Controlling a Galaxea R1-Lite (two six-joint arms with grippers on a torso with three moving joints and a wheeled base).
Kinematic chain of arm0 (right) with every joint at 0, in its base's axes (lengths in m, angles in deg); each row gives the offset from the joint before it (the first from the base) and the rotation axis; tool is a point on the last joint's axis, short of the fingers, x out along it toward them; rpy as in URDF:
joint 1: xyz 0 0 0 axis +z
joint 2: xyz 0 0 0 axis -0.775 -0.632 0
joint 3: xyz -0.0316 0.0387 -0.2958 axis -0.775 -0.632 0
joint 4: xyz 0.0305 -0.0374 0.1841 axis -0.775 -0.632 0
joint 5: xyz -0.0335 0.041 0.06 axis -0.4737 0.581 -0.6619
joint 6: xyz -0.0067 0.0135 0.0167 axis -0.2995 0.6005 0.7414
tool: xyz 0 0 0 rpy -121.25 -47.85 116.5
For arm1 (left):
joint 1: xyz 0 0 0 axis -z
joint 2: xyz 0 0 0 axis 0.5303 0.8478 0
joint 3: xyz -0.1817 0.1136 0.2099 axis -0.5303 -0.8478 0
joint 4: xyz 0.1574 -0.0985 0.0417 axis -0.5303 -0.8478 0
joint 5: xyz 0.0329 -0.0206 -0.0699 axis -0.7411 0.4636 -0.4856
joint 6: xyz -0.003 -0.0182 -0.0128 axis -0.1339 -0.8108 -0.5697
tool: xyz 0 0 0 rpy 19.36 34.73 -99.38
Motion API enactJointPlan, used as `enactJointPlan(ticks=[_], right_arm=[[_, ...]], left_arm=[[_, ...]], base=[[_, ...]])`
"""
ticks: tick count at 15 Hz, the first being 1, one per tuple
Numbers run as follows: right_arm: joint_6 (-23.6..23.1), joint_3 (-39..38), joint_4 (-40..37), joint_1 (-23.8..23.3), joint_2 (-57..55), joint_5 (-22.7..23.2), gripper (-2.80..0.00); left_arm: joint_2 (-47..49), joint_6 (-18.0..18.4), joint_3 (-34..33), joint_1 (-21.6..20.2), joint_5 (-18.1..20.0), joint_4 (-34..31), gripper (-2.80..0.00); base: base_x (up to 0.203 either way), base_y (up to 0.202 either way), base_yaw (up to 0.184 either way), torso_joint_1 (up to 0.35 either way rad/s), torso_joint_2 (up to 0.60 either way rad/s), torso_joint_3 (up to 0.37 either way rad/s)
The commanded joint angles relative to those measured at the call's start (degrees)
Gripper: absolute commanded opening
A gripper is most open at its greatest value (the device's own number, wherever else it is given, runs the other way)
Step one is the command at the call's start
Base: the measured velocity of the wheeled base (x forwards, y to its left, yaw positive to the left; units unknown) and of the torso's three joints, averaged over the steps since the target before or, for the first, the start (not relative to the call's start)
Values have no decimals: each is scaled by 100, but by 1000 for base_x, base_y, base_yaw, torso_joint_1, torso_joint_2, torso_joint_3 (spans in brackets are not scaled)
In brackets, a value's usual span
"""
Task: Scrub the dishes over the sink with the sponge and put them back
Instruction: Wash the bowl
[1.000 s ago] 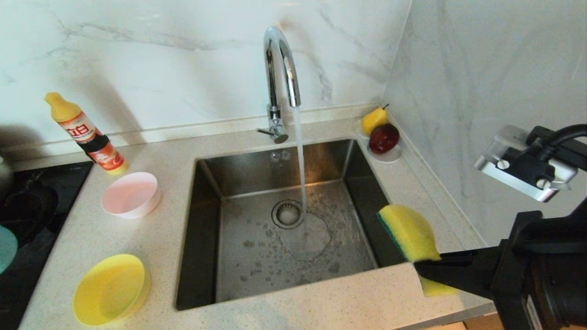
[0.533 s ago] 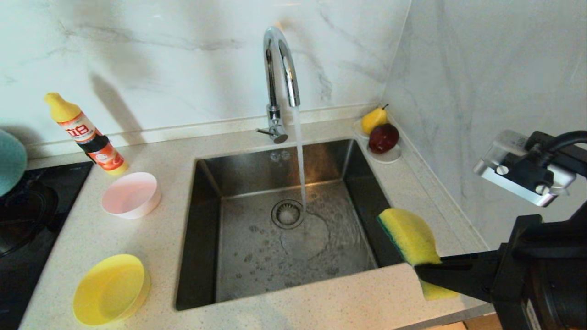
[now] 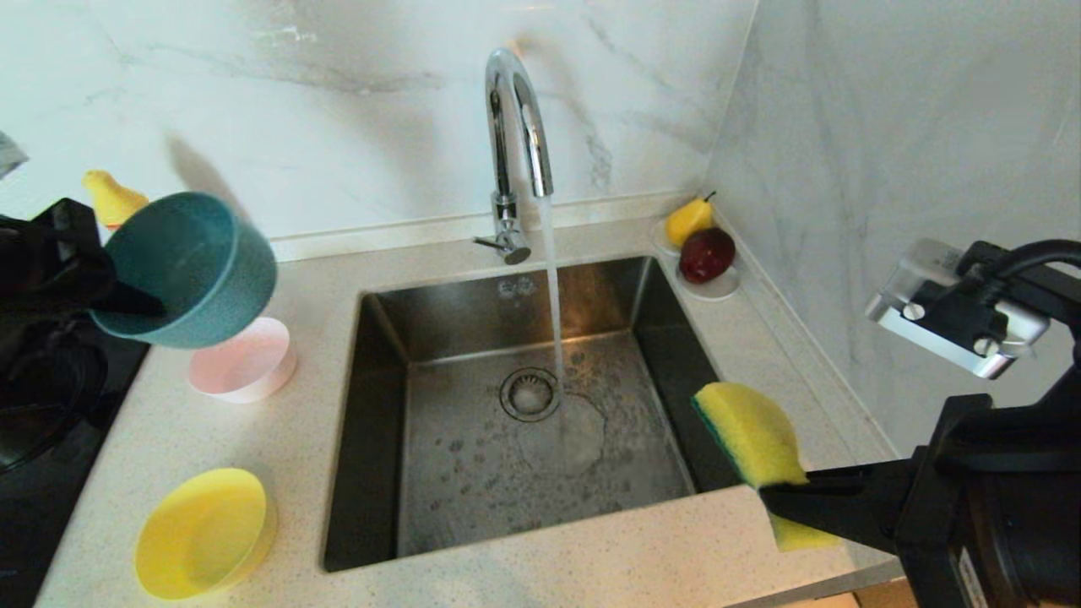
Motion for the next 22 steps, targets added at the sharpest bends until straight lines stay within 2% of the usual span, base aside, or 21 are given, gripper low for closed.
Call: enactJointPlan(ticks=[1, 4, 8, 10, 14, 18, 22], right_arm=[[13, 26, -14, 3, -85, -10, -280], [19, 52, -9, 3, -111, -10, -280], [3, 64, 9, -2, -112, -10, -280], [2, 61, 9, -2, -85, -10, -280], [-6, 52, 9, -32, -32, -19, -280], [6, 61, 9, -38, 9, -10, -280], [11, 69, 9, -41, 38, -19, -280]], left_arm=[[307, -261, -31, 1098, -348, 93, -280], [1061, -792, -49, 2130, -931, 405, -280], [2012, -1463, 17, 3014, -1408, 1022, -280], [2400, -1718, 110, 3224, -1695, 1332, -280], [3034, -2341, 547, 3572, -1765, 1420, -280], [3570, -2614, 1044, 3648, -1818, 1426, -280], [4109, -2800, 1490, 3660, -2124, 1430, -280]], base=[[0, 0, 0, 0, 0, 0], [0, 0, 0, 0, 0, 0], [0, 0, 0, 0, 0, 0], [0, 0, 0, 0, 0, 0], [0, 0, 0, 0, 0, 0], [0, 0, 0, 0, 0, 0], [0, 0, 0, 0, 0, 0]])
